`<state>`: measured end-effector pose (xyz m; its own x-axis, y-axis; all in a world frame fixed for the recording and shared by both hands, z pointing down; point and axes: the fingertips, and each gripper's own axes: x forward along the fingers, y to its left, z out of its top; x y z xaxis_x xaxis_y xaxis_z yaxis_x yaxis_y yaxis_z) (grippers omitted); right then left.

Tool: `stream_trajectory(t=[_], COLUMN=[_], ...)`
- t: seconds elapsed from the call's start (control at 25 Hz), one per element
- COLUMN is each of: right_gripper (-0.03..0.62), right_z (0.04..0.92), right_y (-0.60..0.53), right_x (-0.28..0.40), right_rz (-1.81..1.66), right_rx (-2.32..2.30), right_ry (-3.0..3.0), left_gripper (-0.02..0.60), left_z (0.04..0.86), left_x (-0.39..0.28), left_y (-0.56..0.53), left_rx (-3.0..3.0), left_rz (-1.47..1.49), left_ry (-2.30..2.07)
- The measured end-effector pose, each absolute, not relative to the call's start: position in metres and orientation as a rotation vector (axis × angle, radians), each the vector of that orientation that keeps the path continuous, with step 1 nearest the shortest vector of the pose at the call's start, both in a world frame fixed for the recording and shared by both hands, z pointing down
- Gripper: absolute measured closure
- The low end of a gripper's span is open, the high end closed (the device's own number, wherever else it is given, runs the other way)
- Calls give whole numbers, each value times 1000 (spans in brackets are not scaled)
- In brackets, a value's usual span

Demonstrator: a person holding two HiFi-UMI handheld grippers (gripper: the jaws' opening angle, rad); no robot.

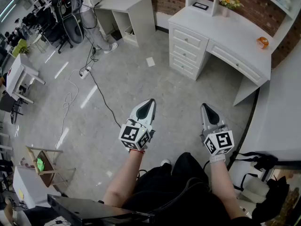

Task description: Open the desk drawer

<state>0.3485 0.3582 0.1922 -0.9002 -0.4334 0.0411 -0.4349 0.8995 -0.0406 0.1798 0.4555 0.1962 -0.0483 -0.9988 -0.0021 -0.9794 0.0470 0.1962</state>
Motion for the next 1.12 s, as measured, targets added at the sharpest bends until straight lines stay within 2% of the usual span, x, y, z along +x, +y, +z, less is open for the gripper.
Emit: stream_trajectory(t=[0.4, 1.12], right_gripper=[591, 591], right_z=[202, 226], right_y=[334, 164], right_x=[293, 195], right_rz=[62, 175], right_rx=[662, 752], right_ry=[-3020, -3020], left_gripper=[578, 578], left_z=[220, 215], left_x=[123, 21], left_y=[438, 255], left_rx=[2011, 2099], left_rz=[-208, -138], left_ry=[-2163, -2093])
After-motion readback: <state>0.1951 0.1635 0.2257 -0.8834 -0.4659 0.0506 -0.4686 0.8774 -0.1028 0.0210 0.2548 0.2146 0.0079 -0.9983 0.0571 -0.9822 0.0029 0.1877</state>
